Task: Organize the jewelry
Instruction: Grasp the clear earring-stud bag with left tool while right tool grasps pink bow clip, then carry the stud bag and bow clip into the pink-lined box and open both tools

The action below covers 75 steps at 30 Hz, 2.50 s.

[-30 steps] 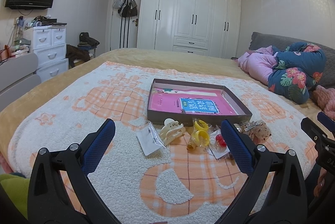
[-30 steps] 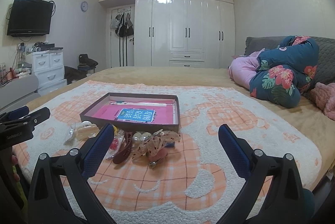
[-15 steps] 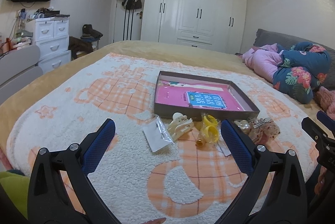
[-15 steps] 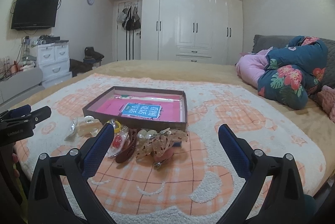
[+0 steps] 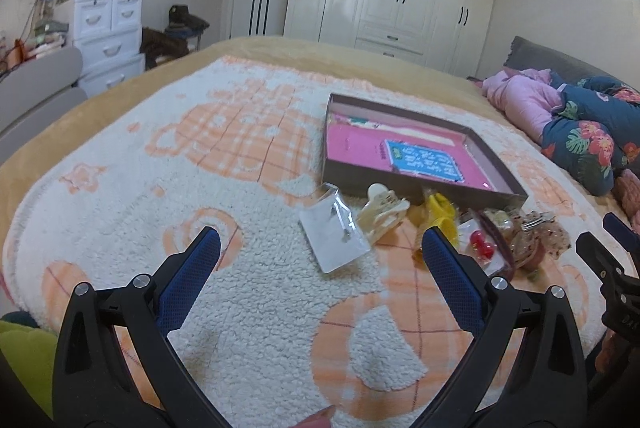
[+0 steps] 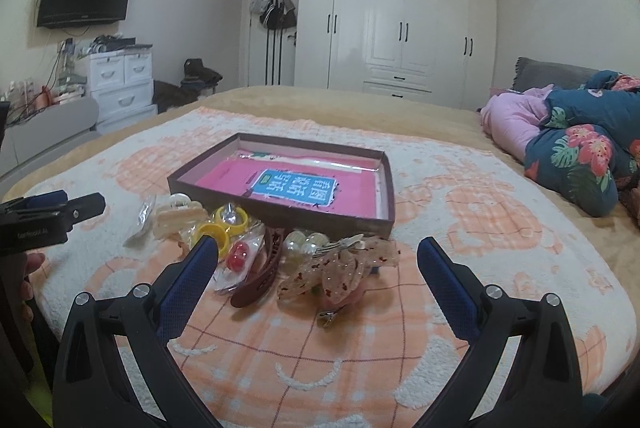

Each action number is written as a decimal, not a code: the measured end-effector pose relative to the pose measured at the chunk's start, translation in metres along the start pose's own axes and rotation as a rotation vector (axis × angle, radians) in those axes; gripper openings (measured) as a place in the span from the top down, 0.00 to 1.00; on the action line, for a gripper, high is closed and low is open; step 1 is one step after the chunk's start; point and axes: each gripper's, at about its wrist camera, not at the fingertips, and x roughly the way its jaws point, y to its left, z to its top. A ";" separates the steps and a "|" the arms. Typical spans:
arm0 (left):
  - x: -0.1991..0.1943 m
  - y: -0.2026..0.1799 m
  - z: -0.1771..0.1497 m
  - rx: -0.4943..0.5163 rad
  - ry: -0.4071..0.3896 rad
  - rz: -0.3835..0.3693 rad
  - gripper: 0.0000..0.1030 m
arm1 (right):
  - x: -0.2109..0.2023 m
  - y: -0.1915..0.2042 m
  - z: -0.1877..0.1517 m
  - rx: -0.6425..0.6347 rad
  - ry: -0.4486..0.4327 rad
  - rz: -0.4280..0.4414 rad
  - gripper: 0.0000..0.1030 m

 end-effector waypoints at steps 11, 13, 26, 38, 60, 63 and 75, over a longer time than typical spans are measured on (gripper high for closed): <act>0.039 0.011 0.007 -0.012 0.098 -0.002 0.10 | 0.037 -0.010 -0.003 -0.014 0.073 -0.017 0.06; 0.049 0.015 0.008 -0.031 0.131 -0.001 0.10 | 0.043 -0.013 -0.003 -0.009 0.083 -0.015 0.06; 0.080 0.017 0.008 -0.082 0.218 -0.097 0.41 | 0.069 -0.020 -0.005 0.001 0.151 0.019 0.57; 0.077 0.018 0.010 -0.072 0.211 -0.144 0.61 | 0.057 -0.037 -0.002 0.057 0.117 0.034 0.82; 0.086 0.005 0.076 -0.013 0.096 -0.132 0.61 | 0.055 -0.098 0.031 0.161 0.028 -0.051 0.84; 0.099 -0.005 0.083 0.006 0.102 -0.142 0.61 | 0.062 -0.105 0.037 0.163 0.019 -0.063 0.85; 0.146 -0.037 0.095 0.073 0.151 -0.145 0.61 | 0.109 -0.085 0.073 0.146 0.002 0.021 0.86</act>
